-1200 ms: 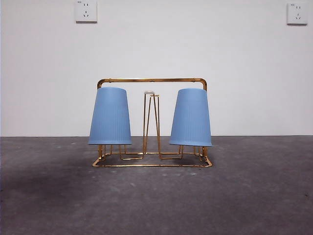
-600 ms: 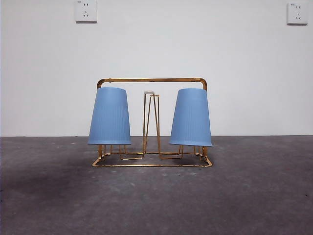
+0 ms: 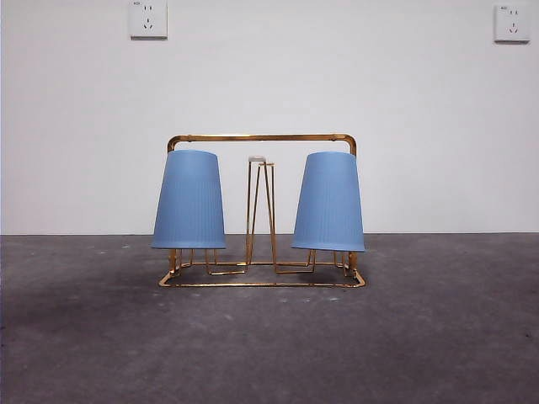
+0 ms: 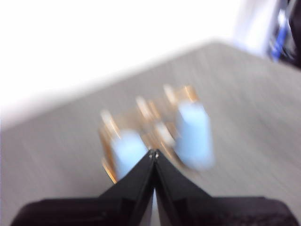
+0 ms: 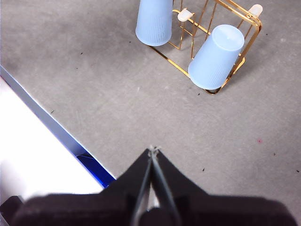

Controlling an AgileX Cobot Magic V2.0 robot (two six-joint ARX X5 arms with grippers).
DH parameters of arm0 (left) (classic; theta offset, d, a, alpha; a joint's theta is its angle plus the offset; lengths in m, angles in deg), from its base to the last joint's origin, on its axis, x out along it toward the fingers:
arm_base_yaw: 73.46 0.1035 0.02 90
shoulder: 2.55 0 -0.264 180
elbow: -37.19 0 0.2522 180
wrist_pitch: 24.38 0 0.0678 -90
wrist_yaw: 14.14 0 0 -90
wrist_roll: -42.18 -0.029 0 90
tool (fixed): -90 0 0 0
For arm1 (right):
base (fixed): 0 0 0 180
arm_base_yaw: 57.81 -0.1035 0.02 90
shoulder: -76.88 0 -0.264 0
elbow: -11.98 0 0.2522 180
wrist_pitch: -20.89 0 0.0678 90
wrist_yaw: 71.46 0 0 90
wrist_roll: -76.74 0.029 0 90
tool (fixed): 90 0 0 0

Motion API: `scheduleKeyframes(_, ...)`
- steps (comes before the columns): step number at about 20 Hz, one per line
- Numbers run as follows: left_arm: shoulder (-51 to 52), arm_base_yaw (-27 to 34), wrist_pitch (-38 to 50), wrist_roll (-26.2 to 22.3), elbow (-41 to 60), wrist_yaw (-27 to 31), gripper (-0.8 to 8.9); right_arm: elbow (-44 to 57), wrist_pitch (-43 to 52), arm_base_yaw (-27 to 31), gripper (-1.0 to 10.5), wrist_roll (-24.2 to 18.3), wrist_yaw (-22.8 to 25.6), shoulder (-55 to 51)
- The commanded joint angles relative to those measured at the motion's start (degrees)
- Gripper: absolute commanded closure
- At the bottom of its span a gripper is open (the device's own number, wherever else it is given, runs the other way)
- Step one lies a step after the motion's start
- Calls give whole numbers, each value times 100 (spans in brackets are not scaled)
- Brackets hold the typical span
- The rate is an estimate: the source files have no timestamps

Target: Pick up cup 1,put cup 1 in the cup rack,pick up cup 2,put cup 2 in the cup rack

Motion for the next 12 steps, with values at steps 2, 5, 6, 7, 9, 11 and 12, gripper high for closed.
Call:
scheduleKeyframes(2, 599, 1296, 1497, -1344, 796, -1040, 817, 31, -140, 0, 942, 57, 26, 4)
scheduleKeyframes(5, 1349, 2319, 2629, -1346, 2223, -1259, 817, 31, -140, 0, 942, 57, 26, 7)
scheduleKeyframes(6, 1572, 2524, 2798, -1344, 2649, -1156, 817, 31, -140, 0, 942, 57, 26, 7)
scheduleKeyframes(7, 1825, 2726, 2955, -1318, 3119, -1137, 817, 31, -140, 0, 942, 57, 26, 4)
scheduleKeyframes(9, 2393, 3008, 3016, -1117, 4028, -1134, 817, 31, -140, 0, 942, 57, 26, 4)
scheduleKeyframes(11, 2927, 3185, 3012, -946, 4763, -1082, 817, 31, -140, 2, 942, 57, 26, 31)
scheduleKeyframes(12, 3158, 3252, 3014, -885, 5049, -1071, 817, 31, -140, 2, 942, 57, 28, 31)
